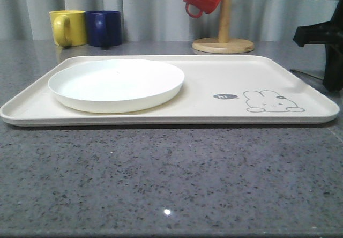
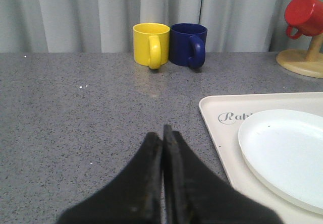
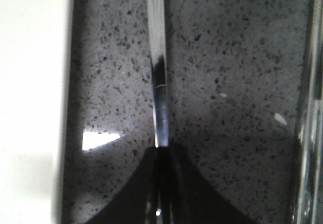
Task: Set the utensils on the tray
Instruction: 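Carry the fork onto the tray beside the plate and release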
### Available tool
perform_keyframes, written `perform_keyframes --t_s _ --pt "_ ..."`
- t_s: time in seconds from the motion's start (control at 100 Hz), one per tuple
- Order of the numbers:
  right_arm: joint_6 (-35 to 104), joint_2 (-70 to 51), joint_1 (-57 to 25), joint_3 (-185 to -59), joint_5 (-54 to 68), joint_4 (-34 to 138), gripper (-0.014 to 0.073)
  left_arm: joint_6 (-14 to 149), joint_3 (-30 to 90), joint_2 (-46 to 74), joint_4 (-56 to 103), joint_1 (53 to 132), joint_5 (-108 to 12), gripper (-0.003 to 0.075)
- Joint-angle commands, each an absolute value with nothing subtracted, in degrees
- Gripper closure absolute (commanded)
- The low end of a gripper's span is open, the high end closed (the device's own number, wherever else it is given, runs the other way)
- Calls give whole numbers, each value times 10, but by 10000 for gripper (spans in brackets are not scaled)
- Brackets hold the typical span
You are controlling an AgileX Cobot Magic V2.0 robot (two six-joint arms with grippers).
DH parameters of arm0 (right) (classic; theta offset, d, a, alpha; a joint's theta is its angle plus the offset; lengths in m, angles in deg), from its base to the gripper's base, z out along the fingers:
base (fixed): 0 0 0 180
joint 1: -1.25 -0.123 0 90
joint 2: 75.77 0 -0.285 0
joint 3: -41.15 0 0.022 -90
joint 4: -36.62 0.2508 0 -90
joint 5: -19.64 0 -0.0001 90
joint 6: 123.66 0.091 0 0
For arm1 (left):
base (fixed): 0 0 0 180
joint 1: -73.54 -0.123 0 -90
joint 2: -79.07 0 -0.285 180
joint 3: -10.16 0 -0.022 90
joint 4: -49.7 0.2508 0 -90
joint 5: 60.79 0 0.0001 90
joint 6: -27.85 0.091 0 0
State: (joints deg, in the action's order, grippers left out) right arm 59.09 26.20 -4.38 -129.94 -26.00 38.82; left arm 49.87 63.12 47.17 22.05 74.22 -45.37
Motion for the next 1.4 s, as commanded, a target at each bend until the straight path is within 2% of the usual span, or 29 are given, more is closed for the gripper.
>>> perform_keyframes --t_s 0.0,0.26,0.55,0.85,1.04,1.39 --pt "588 239 -44 -1330 -264 383 617 495 616 469 215 742 -494 739" --pt "658 190 -78 -1375 -294 383 617 495 616 469 215 742 -494 739" --pt "758 195 -207 -1377 -240 366 617 495 616 469 215 742 -494 739" --pt "941 241 -311 -1377 -181 227 617 495 616 469 215 742 -494 739" --pt "973 268 -341 -1377 -165 208 617 495 616 469 215 742 -494 739" --pt "983 291 -344 -1377 -160 209 617 495 616 469 215 742 -494 739"
